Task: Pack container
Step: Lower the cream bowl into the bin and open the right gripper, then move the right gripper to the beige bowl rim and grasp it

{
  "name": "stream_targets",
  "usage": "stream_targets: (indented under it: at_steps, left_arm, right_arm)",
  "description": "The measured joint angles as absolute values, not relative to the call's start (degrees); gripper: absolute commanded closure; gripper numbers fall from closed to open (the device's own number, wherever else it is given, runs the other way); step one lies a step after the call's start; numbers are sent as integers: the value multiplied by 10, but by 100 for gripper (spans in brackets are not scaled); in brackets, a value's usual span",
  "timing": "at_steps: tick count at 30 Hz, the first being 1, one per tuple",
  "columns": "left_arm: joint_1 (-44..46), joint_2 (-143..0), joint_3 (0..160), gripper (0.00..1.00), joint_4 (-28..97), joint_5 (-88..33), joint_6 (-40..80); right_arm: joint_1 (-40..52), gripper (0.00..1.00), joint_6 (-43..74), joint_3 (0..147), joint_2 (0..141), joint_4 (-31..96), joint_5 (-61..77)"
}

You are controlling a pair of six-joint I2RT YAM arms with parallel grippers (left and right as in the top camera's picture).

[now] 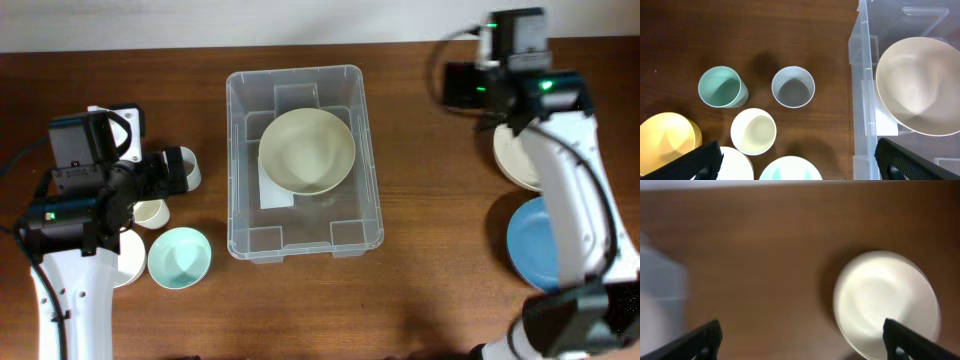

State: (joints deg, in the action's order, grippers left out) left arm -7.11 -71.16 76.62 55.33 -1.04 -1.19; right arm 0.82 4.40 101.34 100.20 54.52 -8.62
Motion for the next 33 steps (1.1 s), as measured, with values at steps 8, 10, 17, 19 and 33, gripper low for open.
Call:
stream_targets:
  at_steps: [8, 10, 17, 19, 33]
  left_arm:
    - [-71, -712, 766, 1, 553, -11, -12]
    - [-71, -712, 766, 1, 553, -11, -12]
    - [-71, -712, 766, 1, 553, -10, -12]
    - [-71, -712, 766, 1, 553, -10, -12]
    - [-71, -712, 766, 1, 552, -10, -12]
  right_arm:
    - [-82, 1, 40, 1011, 1105, 577, -95]
    - [-85, 1, 39, 1011, 1127, 572, -103]
    - [-92, 1, 38, 1011, 1197, 559, -112]
    - [-95, 1, 38, 1011, 1214, 559, -113]
    - [-137, 6, 57, 1011, 1276, 521, -116]
